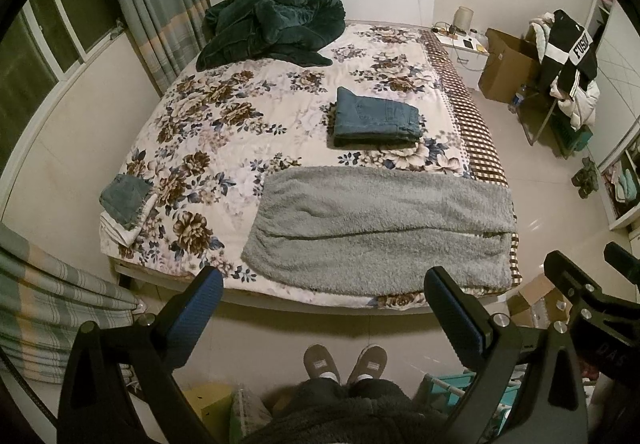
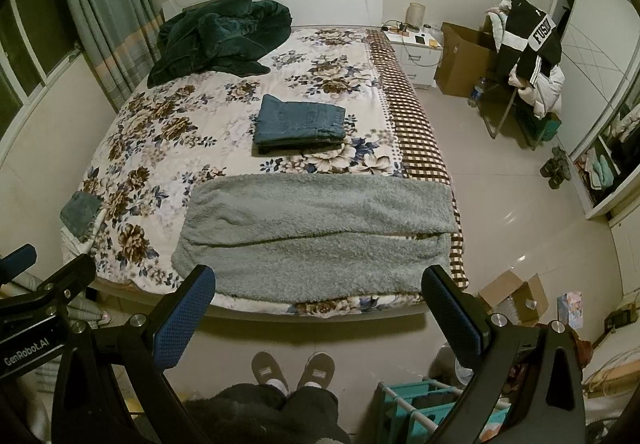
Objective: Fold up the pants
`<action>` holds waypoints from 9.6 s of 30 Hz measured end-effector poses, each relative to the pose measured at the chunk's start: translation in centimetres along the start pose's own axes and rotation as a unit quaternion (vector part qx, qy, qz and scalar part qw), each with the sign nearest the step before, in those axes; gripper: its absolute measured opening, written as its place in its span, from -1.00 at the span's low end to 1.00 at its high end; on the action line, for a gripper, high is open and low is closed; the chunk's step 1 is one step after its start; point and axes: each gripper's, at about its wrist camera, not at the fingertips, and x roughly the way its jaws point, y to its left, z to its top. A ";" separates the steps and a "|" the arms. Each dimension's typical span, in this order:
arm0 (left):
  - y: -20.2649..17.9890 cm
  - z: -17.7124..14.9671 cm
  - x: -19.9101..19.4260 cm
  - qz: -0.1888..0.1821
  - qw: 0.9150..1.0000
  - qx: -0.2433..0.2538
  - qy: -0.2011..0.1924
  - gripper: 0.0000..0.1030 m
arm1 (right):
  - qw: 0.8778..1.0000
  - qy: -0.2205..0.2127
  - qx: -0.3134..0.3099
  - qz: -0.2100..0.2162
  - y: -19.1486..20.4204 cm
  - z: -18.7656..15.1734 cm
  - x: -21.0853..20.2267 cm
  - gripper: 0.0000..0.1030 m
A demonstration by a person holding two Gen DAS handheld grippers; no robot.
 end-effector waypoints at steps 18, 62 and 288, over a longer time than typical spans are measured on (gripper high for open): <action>0.1 0.2 -0.3 0.000 1.000 0.000 -0.002 1.00 | 1.000 0.000 -0.003 0.001 0.7 0.6 -0.9 1.00; 3.1 6.6 14.8 0.070 0.997 -0.003 0.029 1.00 | 0.996 0.056 0.047 -0.055 2.4 2.5 13.9 1.00; -28.4 -11.0 61.5 -0.033 0.973 0.007 0.227 0.26 | 0.896 0.154 0.416 -0.003 -50.7 -17.9 69.7 -0.82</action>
